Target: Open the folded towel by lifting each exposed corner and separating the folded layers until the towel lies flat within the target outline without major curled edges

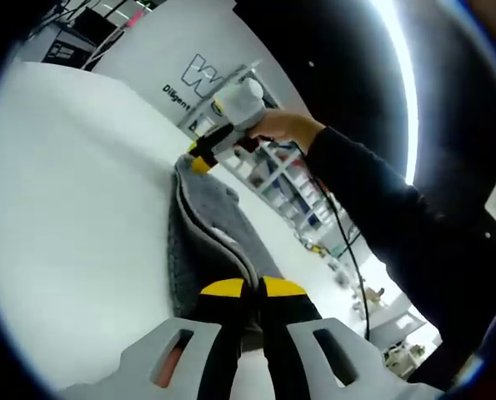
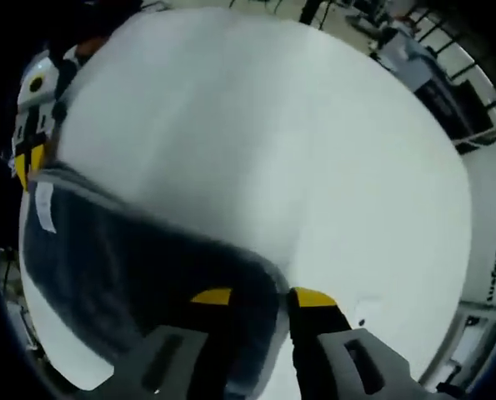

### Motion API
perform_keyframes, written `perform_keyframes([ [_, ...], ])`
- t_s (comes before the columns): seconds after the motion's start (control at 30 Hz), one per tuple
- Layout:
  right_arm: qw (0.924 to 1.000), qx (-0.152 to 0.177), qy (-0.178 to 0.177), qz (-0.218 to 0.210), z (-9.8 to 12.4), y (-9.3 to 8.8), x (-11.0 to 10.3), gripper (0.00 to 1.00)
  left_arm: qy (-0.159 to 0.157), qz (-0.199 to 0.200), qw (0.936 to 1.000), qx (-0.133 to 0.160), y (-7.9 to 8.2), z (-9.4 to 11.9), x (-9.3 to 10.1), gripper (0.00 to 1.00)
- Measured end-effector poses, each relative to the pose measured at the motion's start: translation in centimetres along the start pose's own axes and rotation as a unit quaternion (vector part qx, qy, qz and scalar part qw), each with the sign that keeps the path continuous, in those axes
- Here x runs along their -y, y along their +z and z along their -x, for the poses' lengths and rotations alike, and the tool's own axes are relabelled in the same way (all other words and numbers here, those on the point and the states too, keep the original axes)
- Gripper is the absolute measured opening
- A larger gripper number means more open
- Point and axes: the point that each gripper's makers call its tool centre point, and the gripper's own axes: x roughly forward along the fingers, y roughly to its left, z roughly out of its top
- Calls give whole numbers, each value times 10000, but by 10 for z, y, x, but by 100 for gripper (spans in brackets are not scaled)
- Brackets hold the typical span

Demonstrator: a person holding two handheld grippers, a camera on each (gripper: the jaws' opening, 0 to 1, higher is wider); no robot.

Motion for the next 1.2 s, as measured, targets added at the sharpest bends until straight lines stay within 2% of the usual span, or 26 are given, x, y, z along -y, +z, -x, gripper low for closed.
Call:
perform_keyframes([
  [0.07,10000,2,-12,63,2,0,0,10,-3,5,10000,9,0,0,0,5],
  [0.23,9999,115,27,45,3,0,-2,0,-2,8,10000,17,0,0,0,5],
  [0.37,9997,200,11,105,-1,0,-4,0,7,0,10000,28,0,1,0,5],
  [0.77,9988,467,-92,99,5,-1,-5,0,-51,8,10000,53,0,0,3,4],
  [1.2,9970,718,-277,-52,18,-1,-1,0,-241,-136,9994,211,3,-1,17,3],
])
